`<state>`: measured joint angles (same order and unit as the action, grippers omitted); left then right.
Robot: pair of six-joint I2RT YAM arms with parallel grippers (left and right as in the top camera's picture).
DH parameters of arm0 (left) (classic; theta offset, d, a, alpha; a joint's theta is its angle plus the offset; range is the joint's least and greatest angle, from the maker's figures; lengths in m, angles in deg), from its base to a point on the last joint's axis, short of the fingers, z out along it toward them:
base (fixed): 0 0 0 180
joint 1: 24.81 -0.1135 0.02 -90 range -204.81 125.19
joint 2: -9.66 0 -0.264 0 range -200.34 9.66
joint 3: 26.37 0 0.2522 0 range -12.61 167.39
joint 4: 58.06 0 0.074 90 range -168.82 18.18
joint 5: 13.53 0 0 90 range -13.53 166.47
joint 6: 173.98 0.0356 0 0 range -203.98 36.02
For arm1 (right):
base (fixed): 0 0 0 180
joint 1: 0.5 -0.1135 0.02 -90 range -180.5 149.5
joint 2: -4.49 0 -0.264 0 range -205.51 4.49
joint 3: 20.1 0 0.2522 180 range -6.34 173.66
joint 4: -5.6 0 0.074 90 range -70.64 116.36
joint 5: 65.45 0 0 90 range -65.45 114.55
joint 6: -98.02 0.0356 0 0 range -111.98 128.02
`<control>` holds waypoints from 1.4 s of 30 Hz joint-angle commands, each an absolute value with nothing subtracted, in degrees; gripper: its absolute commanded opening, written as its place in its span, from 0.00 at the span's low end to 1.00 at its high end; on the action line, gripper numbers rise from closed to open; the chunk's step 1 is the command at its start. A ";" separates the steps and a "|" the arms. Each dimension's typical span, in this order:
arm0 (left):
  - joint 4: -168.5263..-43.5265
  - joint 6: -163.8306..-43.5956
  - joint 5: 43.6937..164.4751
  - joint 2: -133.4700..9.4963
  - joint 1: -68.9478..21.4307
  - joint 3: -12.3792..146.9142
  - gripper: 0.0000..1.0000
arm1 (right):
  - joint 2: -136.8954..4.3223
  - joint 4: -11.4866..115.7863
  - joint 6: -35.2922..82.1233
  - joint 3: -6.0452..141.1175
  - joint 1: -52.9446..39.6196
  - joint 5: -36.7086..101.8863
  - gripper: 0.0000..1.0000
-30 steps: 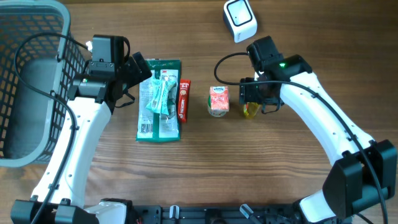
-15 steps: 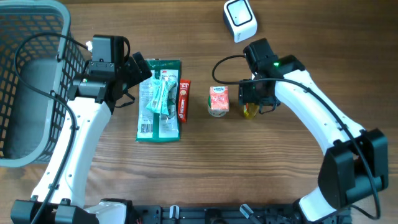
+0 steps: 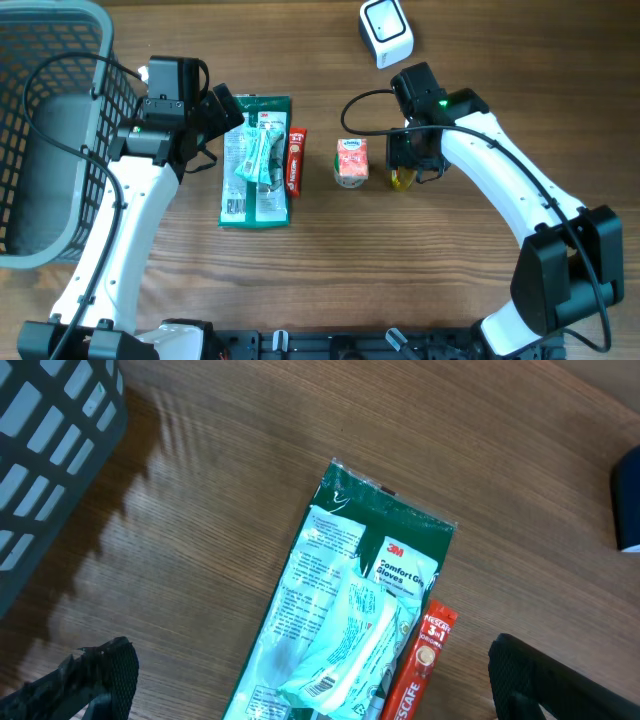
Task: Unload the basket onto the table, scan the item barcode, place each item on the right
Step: 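Lower the right gripper over the Vim bottle and close on it, then lift the Vim bottle with the right gripper and tilt it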
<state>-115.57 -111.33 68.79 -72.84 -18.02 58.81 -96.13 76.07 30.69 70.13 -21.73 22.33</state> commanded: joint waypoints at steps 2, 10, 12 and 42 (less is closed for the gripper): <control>-115.59 -111.26 68.44 -72.62 -18.22 59.53 1.00 | -96.61 76.40 30.67 71.48 -21.86 21.56 0.52; -115.61 -111.26 68.44 -72.62 -18.22 59.53 1.00 | -91.02 76.49 30.48 72.01 -21.84 22.11 0.35; -115.59 -111.26 68.44 -72.62 -18.22 59.53 1.00 | -87.87 77.10 29.93 72.20 -21.45 23.79 0.35; -115.59 -111.24 68.44 -72.62 -18.22 59.53 1.00 | -71.48 69.10 20.01 60.86 -9.93 91.11 0.15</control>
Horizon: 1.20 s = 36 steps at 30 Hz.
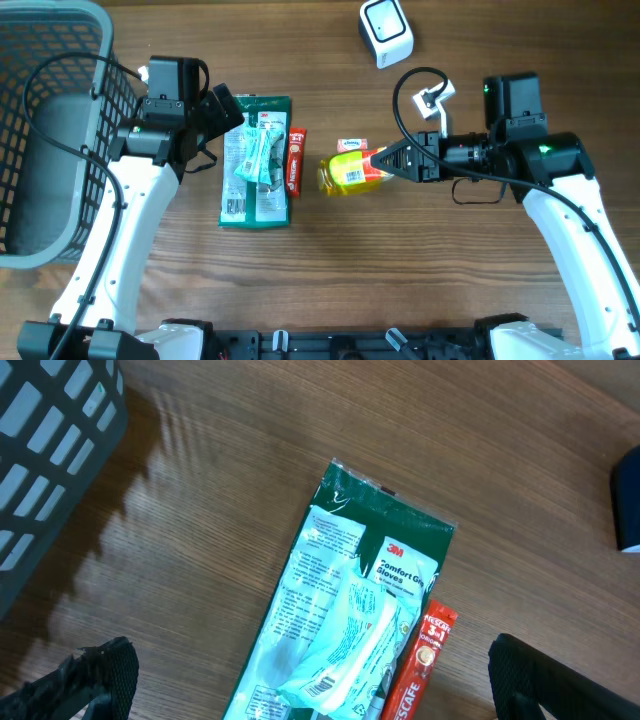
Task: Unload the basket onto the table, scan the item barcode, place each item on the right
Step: 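Lift the Vim bottle with the right gripper and tilt it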
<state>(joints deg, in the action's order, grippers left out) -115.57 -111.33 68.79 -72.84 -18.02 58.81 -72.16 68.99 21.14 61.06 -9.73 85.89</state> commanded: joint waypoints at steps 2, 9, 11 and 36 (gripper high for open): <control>-115.59 -111.26 68.44 -72.62 -18.22 59.53 1.00 | -71.48 69.58 20.03 60.86 -9.93 91.15 0.15; -115.61 -111.26 68.44 -72.62 -18.22 59.51 1.00 | -71.48 69.58 18.48 60.86 -9.93 97.71 0.15; -115.59 -111.24 68.44 -72.62 -18.22 59.51 1.00 | -71.48 69.56 18.48 60.86 -9.93 96.62 0.15; -115.59 -111.26 68.46 -72.62 -18.22 59.53 1.00 | -71.48 66.94 18.74 60.82 -19.02 93.58 0.14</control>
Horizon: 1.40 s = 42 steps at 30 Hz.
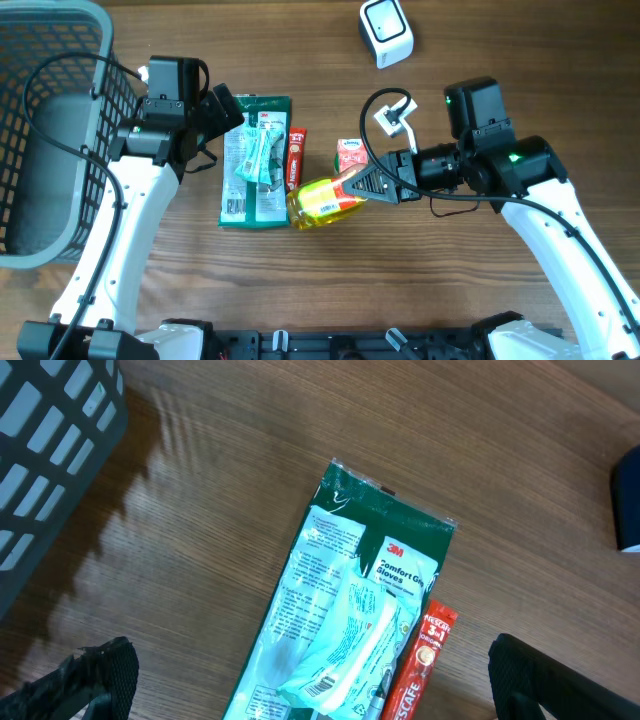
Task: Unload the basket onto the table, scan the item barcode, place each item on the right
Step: 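Lift the Vim bottle with the right gripper and tilt it, then carry the Vim bottle past the scanner to the right side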
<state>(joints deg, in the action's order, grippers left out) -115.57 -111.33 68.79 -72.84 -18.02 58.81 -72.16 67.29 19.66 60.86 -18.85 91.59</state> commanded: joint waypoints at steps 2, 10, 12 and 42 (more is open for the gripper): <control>-115.59 -111.26 68.44 -72.62 -18.22 59.53 1.00 | -71.48 66.94 18.74 60.82 -19.02 93.60 0.14; -115.61 -111.26 68.44 -72.62 -18.22 59.51 1.00 | -71.48 66.85 20.18 60.82 -19.02 93.52 0.14; -115.59 -111.24 68.44 -72.62 -18.22 59.53 1.00 | -71.48 66.85 20.18 60.82 -19.02 92.58 0.11; -115.59 -111.24 68.44 -72.62 -18.22 59.53 1.00 | -93.38 77.32 6.74 103.94 -13.41 20.08 0.13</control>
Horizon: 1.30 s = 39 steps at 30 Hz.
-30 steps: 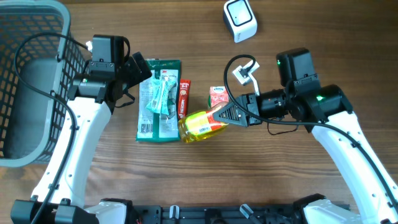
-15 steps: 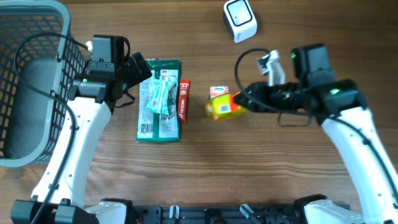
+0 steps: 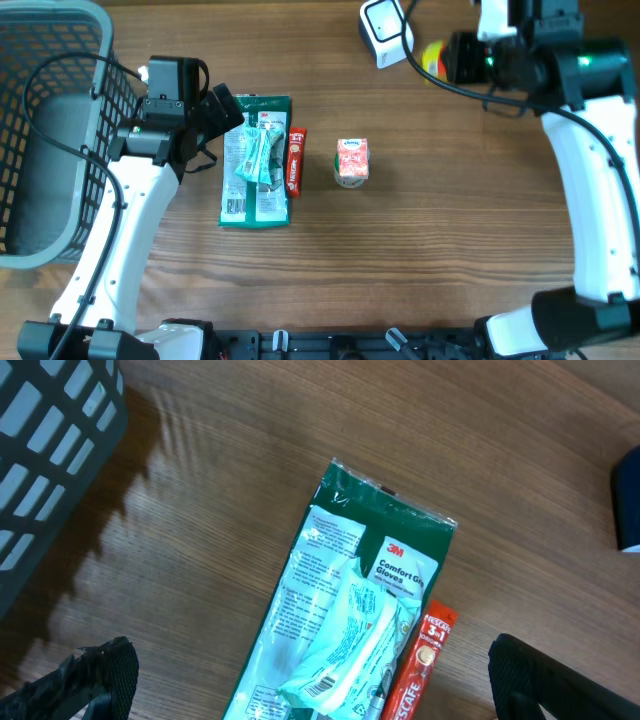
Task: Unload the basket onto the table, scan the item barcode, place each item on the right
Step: 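Carry the Vim bottle past the scanner to the right side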
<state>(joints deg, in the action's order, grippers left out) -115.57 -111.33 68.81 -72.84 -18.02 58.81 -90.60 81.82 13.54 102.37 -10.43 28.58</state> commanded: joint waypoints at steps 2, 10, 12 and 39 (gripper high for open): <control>-115.59 -111.26 68.44 -72.62 -18.22 59.53 1.00 | -96.18 73.32 5.01 103.94 -16.14 13.21 0.13; -115.59 -111.26 68.44 -72.62 -18.22 59.53 1.00 | -112.63 47.81 -17.41 103.90 -25.62 -16.47 0.15; -115.59 -111.26 68.44 -72.62 -18.22 59.53 1.00 | -116.44 42.52 -22.51 103.90 -26.45 -18.00 0.17; -115.59 -111.24 68.44 -72.62 -18.22 59.53 1.00 | -128.28 22.17 -30.79 103.81 -26.69 -21.06 0.13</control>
